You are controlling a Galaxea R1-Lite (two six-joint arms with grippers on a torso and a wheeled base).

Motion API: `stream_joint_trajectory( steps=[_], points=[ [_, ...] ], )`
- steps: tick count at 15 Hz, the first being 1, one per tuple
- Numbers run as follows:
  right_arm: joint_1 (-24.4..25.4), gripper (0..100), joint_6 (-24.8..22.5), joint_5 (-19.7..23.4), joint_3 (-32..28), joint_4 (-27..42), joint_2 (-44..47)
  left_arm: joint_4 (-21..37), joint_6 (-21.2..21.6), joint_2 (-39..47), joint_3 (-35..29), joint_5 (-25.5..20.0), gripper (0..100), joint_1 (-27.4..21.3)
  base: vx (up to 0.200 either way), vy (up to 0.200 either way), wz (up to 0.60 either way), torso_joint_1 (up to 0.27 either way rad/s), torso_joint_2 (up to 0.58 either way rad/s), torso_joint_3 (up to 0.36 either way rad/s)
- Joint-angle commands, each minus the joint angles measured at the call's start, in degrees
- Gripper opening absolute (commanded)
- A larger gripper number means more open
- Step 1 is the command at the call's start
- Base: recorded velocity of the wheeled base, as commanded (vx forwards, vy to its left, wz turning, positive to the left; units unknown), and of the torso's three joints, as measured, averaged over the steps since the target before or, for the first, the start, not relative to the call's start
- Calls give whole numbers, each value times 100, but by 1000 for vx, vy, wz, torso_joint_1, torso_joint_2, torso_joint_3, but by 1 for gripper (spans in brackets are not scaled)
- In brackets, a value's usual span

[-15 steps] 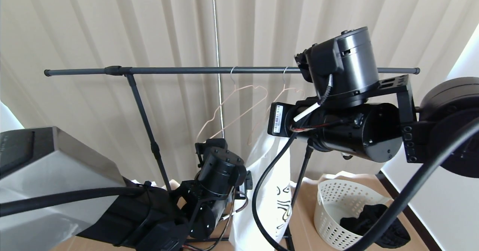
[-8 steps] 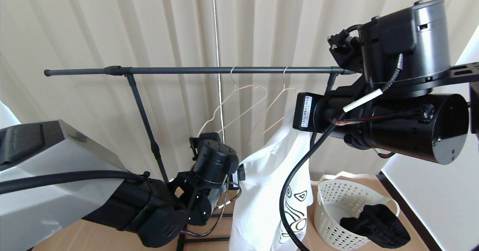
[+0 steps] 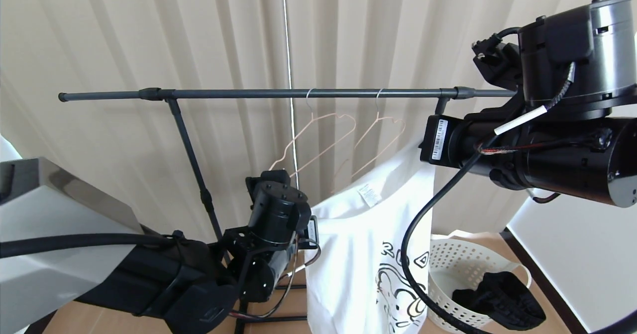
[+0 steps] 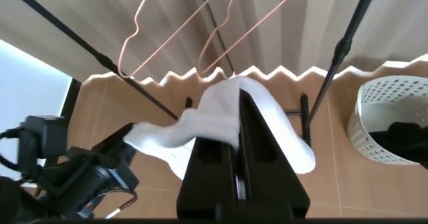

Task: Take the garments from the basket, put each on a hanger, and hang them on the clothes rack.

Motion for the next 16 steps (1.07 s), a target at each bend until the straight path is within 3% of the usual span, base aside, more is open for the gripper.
stream_joint_trajectory(
  steps=[1,4,9,12,13,14,16],
  points=[
    [-152,0,-70,-3,56,-8,-22,1,32,-342,23,1,0,7,0,0,0,0,0,0],
    [-723,0,-773,-3,302,-34,-22,19,331,-1045,146,-16,0,15,0,0,0,0,0,0],
    [-811,0,-2126,41,662,-69,-14,142,937,-1335,-83,-183,0,191,0,0,0,0,0,0],
    [-784,0,-2241,138,1146,-359,92,775,1060,-1511,-276,-509,0,218,0,0,0,0,0,0],
    [-723,0,-2232,103,1102,-456,276,1126,1034,-1538,-355,-658,0,226,0,0,0,0,0,0],
    [-723,0,-2232,103,1102,-456,276,1126,1034,-1538,-355,-658,0,226,0,0,0,0,0,0],
    [-653,0,-2179,103,838,-632,452,2137,1034,-1564,-909,-737,0,297,0,0,0,0,0,0]
  ],
)
